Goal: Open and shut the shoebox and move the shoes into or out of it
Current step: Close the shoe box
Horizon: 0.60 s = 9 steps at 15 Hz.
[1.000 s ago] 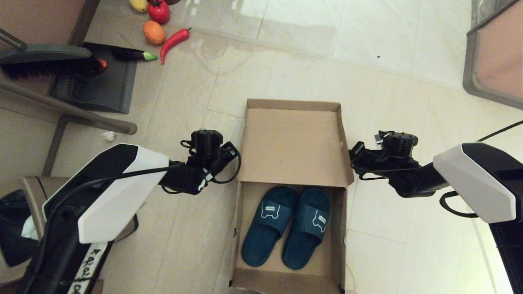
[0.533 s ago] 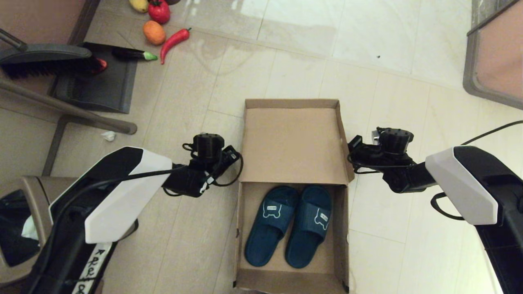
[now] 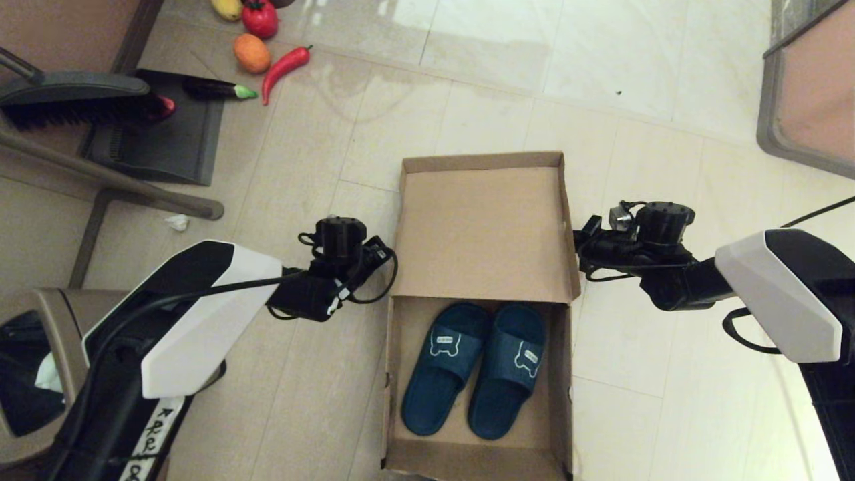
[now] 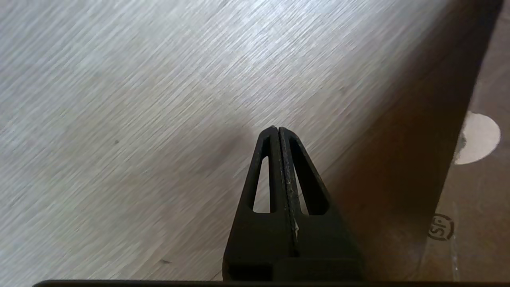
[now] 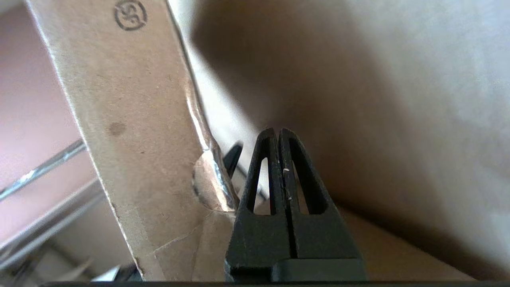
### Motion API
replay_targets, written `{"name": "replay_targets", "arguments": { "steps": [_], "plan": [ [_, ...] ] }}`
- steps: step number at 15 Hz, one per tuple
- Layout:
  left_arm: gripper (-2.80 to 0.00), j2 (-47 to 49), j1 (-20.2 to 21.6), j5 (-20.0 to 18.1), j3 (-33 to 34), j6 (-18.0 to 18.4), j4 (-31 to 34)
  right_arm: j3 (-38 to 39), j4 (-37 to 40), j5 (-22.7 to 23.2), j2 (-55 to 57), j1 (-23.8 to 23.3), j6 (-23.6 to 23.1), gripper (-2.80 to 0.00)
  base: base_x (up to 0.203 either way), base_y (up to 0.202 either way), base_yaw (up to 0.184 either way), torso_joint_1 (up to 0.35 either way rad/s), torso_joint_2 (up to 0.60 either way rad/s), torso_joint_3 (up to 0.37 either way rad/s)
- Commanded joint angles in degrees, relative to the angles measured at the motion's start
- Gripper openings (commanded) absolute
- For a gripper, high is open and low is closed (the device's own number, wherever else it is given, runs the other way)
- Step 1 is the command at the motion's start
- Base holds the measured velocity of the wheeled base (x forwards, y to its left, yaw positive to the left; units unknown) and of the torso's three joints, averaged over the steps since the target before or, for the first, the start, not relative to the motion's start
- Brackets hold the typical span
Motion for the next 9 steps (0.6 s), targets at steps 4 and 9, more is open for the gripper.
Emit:
{"name": "replay_targets", "arguments": {
  "steps": [4, 9],
  "plan": [
    [-2.80, -2.28, -0.97, 0.14, -1.19, -0.25, -0.10, 1.35, -0.27, 2.48, -2.40, -0.90, 0.38, -2.80, 0.000, 0.000, 0.000, 0.000, 0.00, 0.000],
    [-2.80, -6.90, -1.22, 0.30, -1.14, -0.25, 1.69, 1.52, -0.18, 3.97, -3.38, -2.04, 0.40, -2.80, 0.000, 0.000, 0.000, 0.000, 0.00, 0.000]
  ]
}}
